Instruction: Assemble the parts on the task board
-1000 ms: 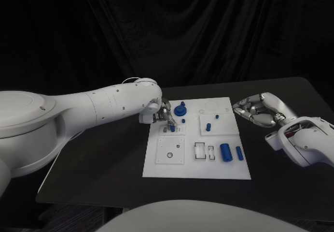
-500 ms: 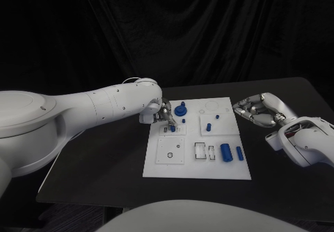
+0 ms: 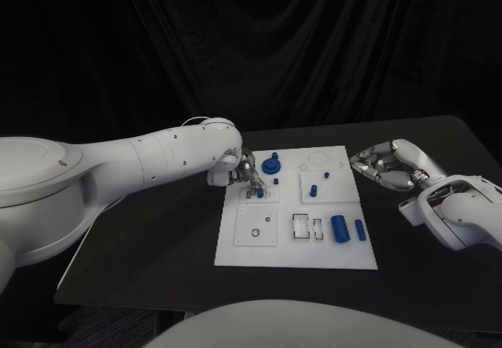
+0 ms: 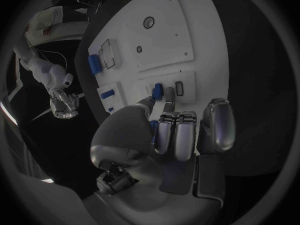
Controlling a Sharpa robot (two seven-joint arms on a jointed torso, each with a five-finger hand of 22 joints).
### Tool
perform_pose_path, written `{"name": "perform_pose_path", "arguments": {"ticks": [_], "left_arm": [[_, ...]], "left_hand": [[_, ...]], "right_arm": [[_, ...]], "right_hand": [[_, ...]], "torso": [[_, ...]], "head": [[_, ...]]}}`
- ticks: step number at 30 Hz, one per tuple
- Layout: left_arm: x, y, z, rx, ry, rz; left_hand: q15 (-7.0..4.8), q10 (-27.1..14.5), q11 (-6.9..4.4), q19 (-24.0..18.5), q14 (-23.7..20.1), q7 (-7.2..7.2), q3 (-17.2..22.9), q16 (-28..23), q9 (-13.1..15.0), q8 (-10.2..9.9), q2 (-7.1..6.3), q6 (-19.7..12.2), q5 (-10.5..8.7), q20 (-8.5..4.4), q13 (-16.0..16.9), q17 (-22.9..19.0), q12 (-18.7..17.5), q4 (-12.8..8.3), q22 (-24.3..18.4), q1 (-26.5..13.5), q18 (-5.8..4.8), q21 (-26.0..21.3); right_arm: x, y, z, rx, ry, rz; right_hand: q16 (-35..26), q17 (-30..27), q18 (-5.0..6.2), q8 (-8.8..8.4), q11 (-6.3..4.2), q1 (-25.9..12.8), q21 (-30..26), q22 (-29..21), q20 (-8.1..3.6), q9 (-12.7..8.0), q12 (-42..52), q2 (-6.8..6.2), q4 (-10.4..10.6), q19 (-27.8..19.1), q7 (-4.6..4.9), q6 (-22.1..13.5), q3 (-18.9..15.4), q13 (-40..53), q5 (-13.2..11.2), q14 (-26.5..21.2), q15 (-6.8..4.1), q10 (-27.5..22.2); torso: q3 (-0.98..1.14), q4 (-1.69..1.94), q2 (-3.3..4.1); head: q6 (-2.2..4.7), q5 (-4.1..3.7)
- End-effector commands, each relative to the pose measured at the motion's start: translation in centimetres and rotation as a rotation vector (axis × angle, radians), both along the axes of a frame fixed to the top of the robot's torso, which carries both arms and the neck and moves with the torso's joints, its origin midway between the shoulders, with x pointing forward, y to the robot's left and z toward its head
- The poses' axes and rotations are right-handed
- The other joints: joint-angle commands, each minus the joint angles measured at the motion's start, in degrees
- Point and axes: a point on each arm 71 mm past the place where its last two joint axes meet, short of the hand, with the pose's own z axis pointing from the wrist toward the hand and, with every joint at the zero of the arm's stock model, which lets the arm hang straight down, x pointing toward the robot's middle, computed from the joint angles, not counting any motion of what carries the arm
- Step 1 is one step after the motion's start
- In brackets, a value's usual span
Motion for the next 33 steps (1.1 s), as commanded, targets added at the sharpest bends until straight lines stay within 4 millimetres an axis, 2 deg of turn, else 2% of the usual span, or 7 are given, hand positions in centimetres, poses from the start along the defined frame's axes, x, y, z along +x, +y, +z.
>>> {"name": "perform_pose_path", "arguments": {"ticks": [1, 15, 22, 33], "left_arm": [[-0.35, -0.08, -0.46, 0.005, 0.022, -0.007], [-0.34, 0.01, -0.54, -0.007, 0.011, 0.0], [-0.27, 0.13, -0.57, -0.012, 0.003, 0.007], [-0.31, -0.18, -0.53, -0.029, -0.009, 0.004]], "left_hand": [[0.14, 6.05, 0.2, -0.41, 6.05, 0.11, -0.08, -0.03, -0.11, -0.35, -0.04, 0.45, -0.22, 0.01, 15.09, 15.1, 0.2, 0.3, 8.05, -0.56, 0.29, -0.23], [0.3, 6.05, 0.39, -0.4, 6.05, 0.29, -1.26, -0.03, -0.29, -0.4, 0.13, 0.47, -1.11, 0.17, 15.09, 15.1, 0.2, 1.92, 8.15, -2.6, 0.31, -0.43], [0.36, 6.05, 0.43, -0.41, 6.05, 0.33, -2.56, -0.03, -0.32, -0.36, 0.32, 0.52, -1.62, 0.25, 15.09, 15.1, 0.2, 3.52, 8.23, -4.29, 0.33, -0.64], [0.36, 6.05, 0.44, -0.33, 6.05, 0.32, -2.89, -0.03, -0.29, -0.31, 0.45, 0.59, -1.83, 0.26, 15.09, 15.1, 0.2, 3.92, 8.32, -4.68, 0.31, -0.58]], "right_arm": [[-0.04, -0.06, -0.21, -0.004, 0.018, -0.005], [-0.07, -0.16, -0.25, -0.006, 0.026, -0.006], [-0.1, -0.2, -0.27, -0.007, 0.029, -0.006], [-0.09, -0.19, -0.32, -0.008, 0.036, -0.006]], "right_hand": [[-0.2, -0.07, 0.37, -0.11, 0.18, 0.02, -0.37, 7.52, -0.06, 0.09, -0.31, 0.37, 0.25, -0.31, 0.12, -0.22, 0.07, -0.08, 0.31, -0.4, -0.02, -0.31], [-0.27, -0.13, 0.38, -0.12, 0.18, -0.06, -0.44, 7.51, -0.05, 0.12, -0.37, 0.62, 0.39, -0.34, 0.1, -0.27, 0.14, -0.19, 0.55, -0.44, -0.01, -0.37], [-0.27, -0.13, 0.38, -0.09, 0.13, 0.17, -0.44, 7.51, -0.06, 0.16, -0.42, 0.66, 0.22, -0.34, 0.05, -0.27, 0.23, -0.25, 0.82, -0.45, -0.03, -0.44], [-0.29, -0.14, 0.39, -0.04, 0.1, 0.52, -0.46, 7.5, -0.08, 0.24, -0.44, 0.68, -0.06, -0.35, 0.04, -0.27, 0.36, -0.27, 1.36, -0.47, -0.06, -0.49]], "torso": [[0.01, -0.01, 0.01], [-0.03, 0.09, 0.03], [-0.02, 0.07, 0.02], [-0.02, 0.05, 0.04]], "head": [[-0.01, 0.1], [-0.01, 0.1], [-0.01, 0.2], [-0.01, 0.23]]}}
